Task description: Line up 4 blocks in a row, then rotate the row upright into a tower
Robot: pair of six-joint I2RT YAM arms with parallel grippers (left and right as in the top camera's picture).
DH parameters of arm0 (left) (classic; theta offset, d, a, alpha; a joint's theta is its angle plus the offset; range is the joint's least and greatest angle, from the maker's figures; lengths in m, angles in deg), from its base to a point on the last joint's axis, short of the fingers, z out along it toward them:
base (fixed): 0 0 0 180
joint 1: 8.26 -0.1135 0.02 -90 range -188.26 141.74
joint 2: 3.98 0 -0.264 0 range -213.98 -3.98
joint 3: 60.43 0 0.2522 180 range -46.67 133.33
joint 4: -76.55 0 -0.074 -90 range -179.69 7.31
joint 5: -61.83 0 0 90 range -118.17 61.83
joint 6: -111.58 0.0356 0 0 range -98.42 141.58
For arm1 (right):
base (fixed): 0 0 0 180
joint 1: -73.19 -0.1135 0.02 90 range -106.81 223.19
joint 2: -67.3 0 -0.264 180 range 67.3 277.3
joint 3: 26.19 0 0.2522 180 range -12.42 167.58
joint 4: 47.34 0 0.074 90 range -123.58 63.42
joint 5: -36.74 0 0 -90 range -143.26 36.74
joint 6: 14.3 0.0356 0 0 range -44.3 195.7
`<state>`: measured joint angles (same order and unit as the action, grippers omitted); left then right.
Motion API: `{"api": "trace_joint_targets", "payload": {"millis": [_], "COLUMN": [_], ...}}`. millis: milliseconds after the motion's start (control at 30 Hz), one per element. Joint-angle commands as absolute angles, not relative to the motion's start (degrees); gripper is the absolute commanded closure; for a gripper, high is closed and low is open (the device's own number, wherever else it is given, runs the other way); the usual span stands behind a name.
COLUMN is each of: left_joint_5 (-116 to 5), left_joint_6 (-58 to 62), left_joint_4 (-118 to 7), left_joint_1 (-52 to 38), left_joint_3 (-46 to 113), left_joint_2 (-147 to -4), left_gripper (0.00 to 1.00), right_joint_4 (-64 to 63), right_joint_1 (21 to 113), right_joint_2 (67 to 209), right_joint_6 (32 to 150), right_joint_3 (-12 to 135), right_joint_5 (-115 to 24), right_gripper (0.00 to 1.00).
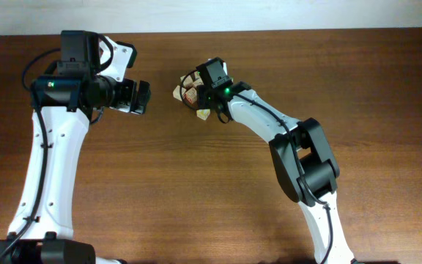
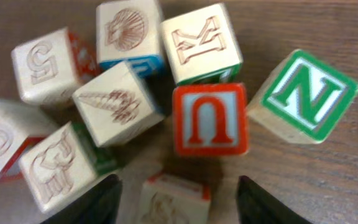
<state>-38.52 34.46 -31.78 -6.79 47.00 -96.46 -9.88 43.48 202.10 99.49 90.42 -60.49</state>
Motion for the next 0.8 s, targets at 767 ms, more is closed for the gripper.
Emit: {"api": "trace_joint_targets", "payload": {"millis": [767], "left_joint_5": [-39.3], "left_joint_6": [35.0], "left_joint_4": [-31.7], "left_joint_1": [-6.8], "left_joint_3": [48.3], "left_joint_2": [-96.7], "left_gripper": [0.01], "right_joint_4": [11.1], "right_joint_1": [44.4], "right_joint_2": [199.9], "right_joint_6": [111.4], "right_joint_3": [102.1], "right_joint_5": [-48.7], "right_gripper": [0.43]}}
